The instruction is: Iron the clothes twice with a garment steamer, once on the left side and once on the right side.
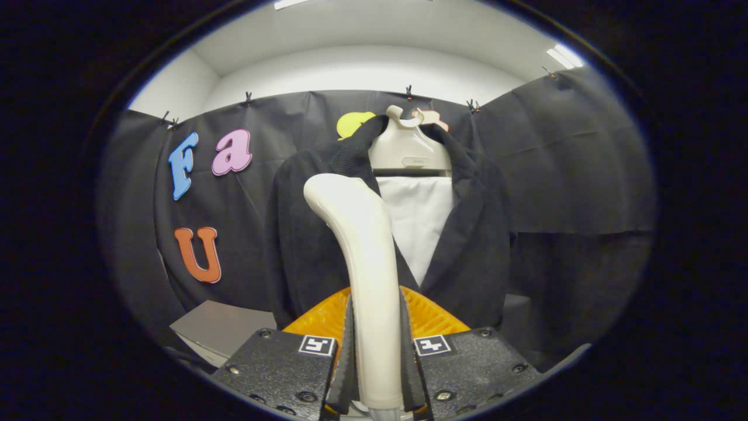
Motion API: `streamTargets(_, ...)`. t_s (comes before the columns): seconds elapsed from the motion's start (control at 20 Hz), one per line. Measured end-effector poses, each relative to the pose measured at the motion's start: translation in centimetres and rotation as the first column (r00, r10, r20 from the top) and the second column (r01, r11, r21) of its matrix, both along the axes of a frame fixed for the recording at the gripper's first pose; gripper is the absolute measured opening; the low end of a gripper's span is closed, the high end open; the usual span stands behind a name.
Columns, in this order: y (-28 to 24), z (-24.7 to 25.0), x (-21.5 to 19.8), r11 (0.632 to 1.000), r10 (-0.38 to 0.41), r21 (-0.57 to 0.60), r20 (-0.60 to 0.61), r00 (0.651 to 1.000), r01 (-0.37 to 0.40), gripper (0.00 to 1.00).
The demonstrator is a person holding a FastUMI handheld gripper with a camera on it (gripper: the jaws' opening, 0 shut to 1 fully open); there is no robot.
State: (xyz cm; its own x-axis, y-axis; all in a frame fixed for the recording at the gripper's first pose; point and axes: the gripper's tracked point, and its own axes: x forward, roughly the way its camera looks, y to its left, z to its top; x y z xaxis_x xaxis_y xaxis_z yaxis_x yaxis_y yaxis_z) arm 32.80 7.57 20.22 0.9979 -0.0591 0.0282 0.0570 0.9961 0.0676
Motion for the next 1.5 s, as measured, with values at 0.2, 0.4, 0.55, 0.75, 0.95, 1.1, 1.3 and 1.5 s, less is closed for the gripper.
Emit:
streamTargets(0.2, -0.9, -3.7, -0.4, 1.000, -0.006, -0.001, -0.049, 0.999, 0.006, 0.36)
streamTargets(0.4, -1.7, -7.2, -0.9, 1.000, -0.013, -0.014, -0.088, 0.996, 0.012, 0.36)
streamTargets(0.55, -2.1, -9.4, -1.2, 1.000, -0.017, -0.024, -0.114, 0.993, 0.015, 0.36)
streamTargets(0.75, -1.8, -12.2, -1.8, 0.998, -0.022, -0.059, -0.130, 0.991, 0.015, 0.36)
streamTargets(0.95, -1.2, -16.2, -1.8, 0.998, -0.016, -0.062, -0.199, 0.980, 0.004, 0.36)
streamTargets(1.1, -1.4, -18.3, -1.8, 0.997, -0.028, -0.074, -0.224, 0.974, 0.012, 0.36)
streamTargets(1.3, -1.5, -21.3, -2.4, 0.997, -0.034, -0.073, -0.266, 0.963, 0.015, 0.36)
streamTargets(1.5, -1.4, -23.7, -2.7, 0.997, -0.036, -0.081, -0.305, 0.952, 0.012, 0.36)
